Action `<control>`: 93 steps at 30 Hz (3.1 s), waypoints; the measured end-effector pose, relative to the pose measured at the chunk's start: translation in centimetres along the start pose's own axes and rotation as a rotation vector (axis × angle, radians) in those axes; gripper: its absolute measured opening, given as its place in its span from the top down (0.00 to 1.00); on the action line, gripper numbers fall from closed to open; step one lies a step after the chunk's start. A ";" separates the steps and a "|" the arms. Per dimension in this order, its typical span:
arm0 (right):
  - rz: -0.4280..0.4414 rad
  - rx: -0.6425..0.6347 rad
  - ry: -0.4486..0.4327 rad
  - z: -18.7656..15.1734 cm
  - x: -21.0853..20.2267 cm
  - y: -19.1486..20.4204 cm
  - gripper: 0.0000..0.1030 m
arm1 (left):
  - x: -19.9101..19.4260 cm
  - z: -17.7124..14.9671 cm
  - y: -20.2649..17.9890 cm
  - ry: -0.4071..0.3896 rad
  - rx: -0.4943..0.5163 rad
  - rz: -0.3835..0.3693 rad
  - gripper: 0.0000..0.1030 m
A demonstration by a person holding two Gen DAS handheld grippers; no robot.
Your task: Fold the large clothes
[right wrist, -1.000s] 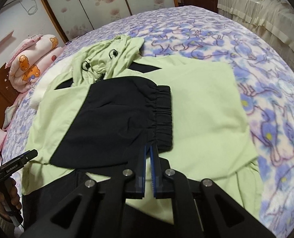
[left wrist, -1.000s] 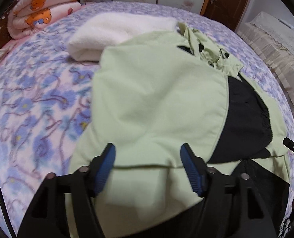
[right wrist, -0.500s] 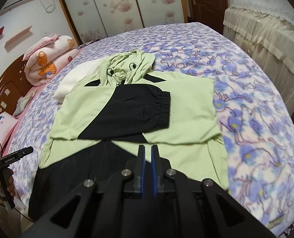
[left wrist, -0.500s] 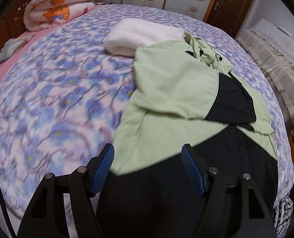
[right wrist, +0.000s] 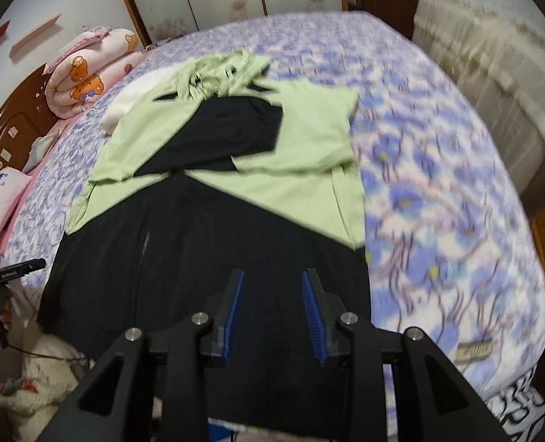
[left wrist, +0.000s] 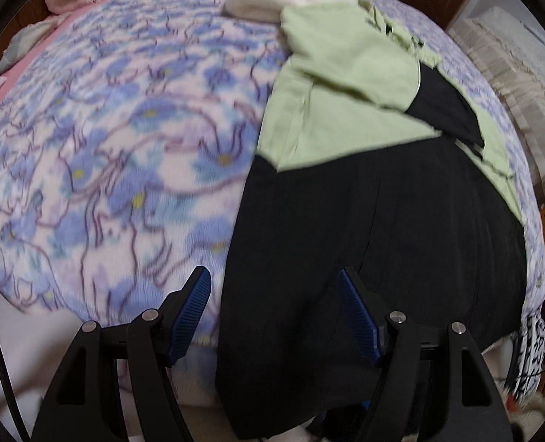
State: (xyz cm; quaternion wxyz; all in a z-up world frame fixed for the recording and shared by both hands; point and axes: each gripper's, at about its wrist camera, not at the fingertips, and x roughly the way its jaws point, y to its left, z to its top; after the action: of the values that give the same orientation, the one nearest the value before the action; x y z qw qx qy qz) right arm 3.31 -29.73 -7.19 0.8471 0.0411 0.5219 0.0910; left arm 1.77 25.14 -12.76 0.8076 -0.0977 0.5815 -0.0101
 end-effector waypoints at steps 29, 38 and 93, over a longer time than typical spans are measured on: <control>0.173 0.258 0.337 -9.9 6.5 -10.2 0.67 | 5.8 -3.6 0.9 0.206 0.049 -0.066 0.19; 0.152 0.238 0.338 -10.0 5.8 -11.1 0.67 | 5.6 -4.0 1.0 0.226 0.069 -0.076 0.14; 0.380 0.498 -0.279 17.9 2.2 -13.2 0.49 | -0.6 25.2 -1.3 -0.188 -0.446 -0.380 0.38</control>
State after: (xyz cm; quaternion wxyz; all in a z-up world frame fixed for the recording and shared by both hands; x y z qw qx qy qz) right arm 21.72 -41.79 -3.22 0.8421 0.3551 0.3905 0.1105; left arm 25.42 27.64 -4.28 0.8000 -0.3802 0.4635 -0.0240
